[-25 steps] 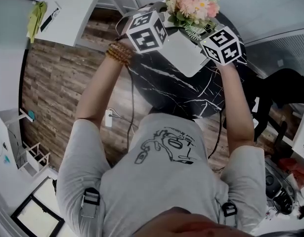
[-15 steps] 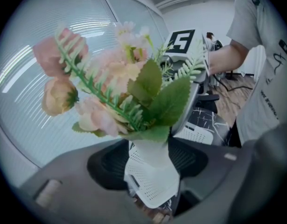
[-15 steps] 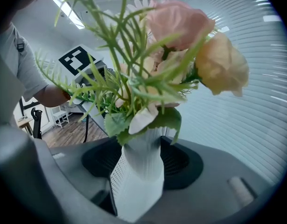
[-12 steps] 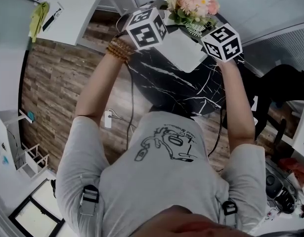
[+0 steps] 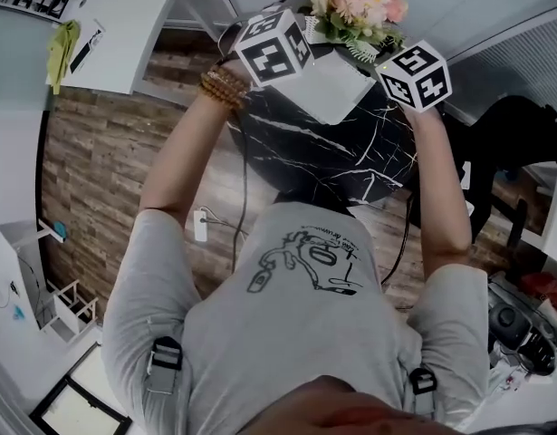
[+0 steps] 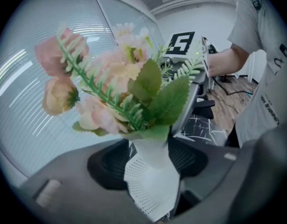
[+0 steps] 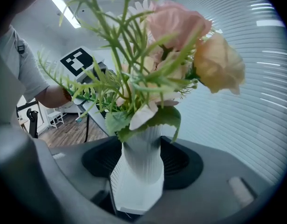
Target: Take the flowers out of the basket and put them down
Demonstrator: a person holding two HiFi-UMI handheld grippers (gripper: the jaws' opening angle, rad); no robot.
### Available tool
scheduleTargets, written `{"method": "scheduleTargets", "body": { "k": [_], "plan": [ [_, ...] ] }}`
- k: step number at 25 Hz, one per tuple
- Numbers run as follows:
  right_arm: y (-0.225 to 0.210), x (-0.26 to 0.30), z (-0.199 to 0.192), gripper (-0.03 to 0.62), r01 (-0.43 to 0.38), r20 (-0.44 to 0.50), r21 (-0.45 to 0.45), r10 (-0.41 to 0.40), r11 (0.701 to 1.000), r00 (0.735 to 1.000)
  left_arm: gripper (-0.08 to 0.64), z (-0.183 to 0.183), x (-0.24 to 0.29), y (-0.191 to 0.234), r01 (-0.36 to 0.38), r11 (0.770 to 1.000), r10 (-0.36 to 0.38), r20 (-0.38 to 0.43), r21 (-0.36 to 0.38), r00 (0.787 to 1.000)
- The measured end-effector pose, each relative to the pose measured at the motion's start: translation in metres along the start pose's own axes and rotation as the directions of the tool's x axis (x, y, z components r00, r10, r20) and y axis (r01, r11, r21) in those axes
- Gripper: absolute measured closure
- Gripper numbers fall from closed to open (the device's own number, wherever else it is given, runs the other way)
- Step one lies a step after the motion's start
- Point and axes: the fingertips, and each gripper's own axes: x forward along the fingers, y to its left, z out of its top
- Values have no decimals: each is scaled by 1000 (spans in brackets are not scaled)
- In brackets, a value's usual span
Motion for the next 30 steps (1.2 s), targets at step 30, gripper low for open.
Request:
{"method": "scheduleTargets", "body": {
  "k": [30],
  "plan": [
    [-54,-199,-103,325,291,-57,148,-286,945,957,297,184,107,-90,195,951,-228,118,241,967]
  ]
}}
